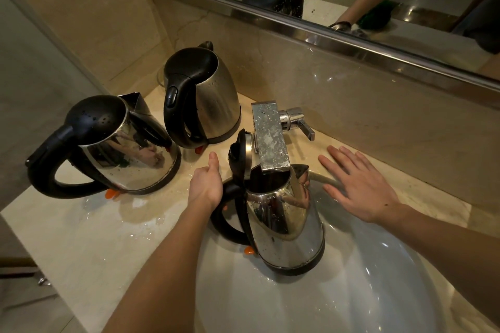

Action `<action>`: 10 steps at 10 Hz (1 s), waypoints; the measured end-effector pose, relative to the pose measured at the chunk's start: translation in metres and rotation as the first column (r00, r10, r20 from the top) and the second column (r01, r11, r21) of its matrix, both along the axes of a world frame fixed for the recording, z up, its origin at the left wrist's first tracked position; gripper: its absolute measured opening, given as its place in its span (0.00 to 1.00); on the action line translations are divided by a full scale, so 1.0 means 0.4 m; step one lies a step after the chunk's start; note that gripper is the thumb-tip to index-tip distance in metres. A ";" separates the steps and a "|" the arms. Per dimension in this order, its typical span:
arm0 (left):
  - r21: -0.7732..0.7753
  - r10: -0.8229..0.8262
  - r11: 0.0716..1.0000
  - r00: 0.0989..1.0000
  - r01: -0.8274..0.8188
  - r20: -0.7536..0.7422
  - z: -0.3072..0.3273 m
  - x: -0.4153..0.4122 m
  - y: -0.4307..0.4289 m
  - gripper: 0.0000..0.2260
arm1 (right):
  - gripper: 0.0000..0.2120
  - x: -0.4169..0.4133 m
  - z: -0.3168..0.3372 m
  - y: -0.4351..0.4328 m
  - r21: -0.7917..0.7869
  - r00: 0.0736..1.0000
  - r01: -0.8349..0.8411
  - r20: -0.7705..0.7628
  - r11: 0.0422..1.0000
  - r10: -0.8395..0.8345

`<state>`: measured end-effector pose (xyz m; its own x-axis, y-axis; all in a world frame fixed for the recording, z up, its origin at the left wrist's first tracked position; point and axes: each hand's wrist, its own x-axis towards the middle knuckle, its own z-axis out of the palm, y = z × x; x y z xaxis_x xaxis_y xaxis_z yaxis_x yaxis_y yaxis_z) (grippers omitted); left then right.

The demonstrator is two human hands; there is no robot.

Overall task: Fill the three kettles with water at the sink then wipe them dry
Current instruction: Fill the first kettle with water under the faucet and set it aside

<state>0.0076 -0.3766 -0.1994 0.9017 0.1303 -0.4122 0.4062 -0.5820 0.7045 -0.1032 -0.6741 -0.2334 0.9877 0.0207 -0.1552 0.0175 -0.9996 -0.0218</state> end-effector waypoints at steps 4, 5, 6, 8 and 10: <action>-0.029 0.022 0.999 0.999 -0.023 -0.038 -0.016 0.006 0.004 0.30 | 0.31 0.001 -0.012 -0.005 -0.025 1.000 0.005 0.003 1.000 -0.005; -0.043 0.033 0.998 0.999 -0.035 -0.033 -0.016 0.004 0.005 0.29 | 0.31 0.000 -0.012 -0.004 -0.029 1.000 0.009 0.002 1.000 -0.009; -0.038 0.038 0.999 0.999 -0.039 -0.024 -0.015 0.004 0.006 0.29 | 0.31 0.000 -0.012 -0.004 -0.030 1.000 0.011 0.002 0.999 -0.011; -0.026 0.031 0.999 0.999 -0.031 -0.020 -0.013 0.004 0.005 0.27 | 0.31 0.000 -0.012 -0.004 -0.023 1.000 0.009 0.007 1.000 -0.009; -0.013 0.026 1.000 0.999 -0.026 -0.021 -0.014 0.005 0.006 0.29 | 0.31 0.000 -0.011 -0.004 -0.023 1.000 0.006 0.005 1.000 -0.006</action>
<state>0.0095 -0.3742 -0.2050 0.8894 0.1483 -0.4325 0.4356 -0.5619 0.7032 -0.1032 -0.6758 -0.2378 0.9885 0.0108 -0.1512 0.0112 -0.9999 0.0013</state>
